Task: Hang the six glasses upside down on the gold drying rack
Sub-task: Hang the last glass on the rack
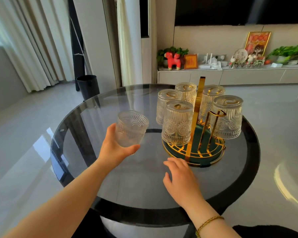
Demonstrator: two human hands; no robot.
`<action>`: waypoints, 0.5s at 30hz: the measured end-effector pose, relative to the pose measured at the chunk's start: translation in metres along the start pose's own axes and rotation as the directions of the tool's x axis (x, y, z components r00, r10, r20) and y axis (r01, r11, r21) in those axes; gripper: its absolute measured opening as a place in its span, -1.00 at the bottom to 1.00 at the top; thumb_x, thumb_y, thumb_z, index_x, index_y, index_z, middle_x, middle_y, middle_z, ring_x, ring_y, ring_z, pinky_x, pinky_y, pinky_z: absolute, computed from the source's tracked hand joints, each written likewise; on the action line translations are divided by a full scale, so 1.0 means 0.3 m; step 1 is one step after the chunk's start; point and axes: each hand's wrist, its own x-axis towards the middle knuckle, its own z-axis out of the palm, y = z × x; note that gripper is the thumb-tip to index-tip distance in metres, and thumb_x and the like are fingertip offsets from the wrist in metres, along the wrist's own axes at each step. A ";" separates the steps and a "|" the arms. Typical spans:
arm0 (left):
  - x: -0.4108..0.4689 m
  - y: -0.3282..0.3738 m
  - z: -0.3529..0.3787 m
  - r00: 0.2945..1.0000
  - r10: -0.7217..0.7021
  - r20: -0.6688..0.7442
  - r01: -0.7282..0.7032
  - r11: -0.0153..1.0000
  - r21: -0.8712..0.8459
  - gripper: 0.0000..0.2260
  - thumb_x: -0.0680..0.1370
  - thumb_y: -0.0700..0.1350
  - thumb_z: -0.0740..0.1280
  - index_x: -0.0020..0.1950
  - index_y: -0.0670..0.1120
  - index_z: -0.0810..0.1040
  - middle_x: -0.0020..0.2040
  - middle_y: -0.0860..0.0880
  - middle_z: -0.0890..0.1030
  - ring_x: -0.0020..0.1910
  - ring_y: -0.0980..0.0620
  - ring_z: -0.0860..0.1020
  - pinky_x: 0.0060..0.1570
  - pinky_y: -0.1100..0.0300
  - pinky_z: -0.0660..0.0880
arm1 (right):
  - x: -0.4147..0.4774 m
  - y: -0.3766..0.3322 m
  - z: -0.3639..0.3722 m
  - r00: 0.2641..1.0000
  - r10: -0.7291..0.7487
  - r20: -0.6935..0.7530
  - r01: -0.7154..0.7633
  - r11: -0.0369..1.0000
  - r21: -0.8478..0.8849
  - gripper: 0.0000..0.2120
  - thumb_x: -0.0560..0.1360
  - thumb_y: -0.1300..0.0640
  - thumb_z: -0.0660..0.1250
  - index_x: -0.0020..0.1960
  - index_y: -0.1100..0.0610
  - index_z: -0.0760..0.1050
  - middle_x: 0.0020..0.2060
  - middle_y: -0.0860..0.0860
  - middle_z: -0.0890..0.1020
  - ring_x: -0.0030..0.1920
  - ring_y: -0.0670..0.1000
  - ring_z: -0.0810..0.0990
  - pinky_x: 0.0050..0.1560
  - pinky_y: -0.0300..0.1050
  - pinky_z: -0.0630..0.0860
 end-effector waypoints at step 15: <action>0.071 0.613 -0.034 0.769 0.395 0.503 -0.639 0.455 0.620 -0.22 0.17 0.01 0.52 0.31 0.07 0.25 0.23 -0.01 0.47 0.15 -0.01 0.40 0.15 0.01 0.36 | -0.056 0.056 -0.052 0.972 0.145 -0.183 -0.150 0.989 -0.016 -0.65 0.52 0.12 0.19 0.29 0.12 0.32 0.47 0.11 0.12 0.47 0.13 -0.04 0.45 0.05 -0.02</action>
